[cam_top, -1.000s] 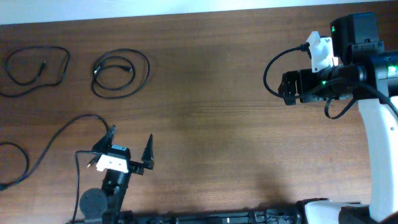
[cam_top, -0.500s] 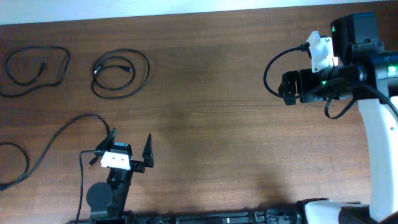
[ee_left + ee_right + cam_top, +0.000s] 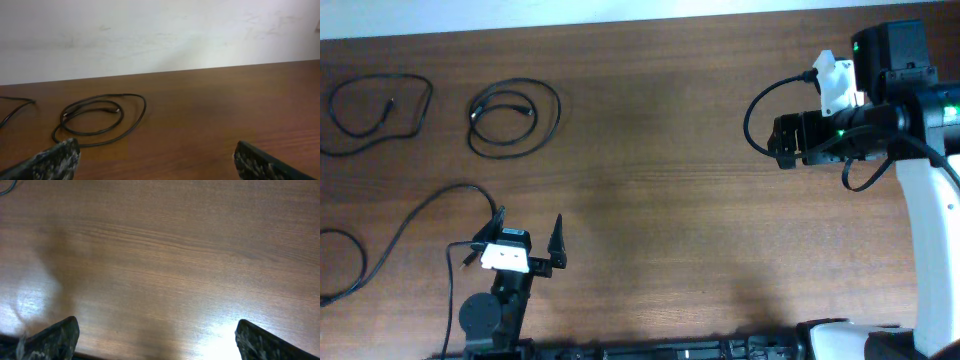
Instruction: Untangle cables
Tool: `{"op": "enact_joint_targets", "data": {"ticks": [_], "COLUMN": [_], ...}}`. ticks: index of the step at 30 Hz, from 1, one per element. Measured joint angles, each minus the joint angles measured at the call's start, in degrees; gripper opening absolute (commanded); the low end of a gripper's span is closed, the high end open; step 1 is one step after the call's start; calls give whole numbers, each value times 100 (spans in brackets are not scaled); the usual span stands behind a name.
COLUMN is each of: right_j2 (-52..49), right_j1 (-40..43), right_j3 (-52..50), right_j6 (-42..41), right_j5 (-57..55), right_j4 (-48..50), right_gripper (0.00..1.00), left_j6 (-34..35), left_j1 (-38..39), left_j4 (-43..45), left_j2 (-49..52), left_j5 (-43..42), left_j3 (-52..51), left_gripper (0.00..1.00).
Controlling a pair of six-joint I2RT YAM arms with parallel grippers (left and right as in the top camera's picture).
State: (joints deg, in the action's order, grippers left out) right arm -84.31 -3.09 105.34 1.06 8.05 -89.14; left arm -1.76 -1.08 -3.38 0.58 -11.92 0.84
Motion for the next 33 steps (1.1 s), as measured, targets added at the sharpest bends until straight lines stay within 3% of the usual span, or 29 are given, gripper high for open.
{"op": "enact_joint_targets", "data": {"ticks": [29,33], "right_j2": [0,50], "right_j1": [0,0], "right_j3": [0,-17], "right_j6": [46,223], "right_j5": [-315,-417], "right_j4": [20,938], "right_gripper": [99,99], "left_j6": [0,-2], "left_j1": [0,0], "left_j4": [-2,-4], "left_j2": [0,0], "left_j5": [0,2], "left_j3": [0,0], "left_gripper": [99,99]}}
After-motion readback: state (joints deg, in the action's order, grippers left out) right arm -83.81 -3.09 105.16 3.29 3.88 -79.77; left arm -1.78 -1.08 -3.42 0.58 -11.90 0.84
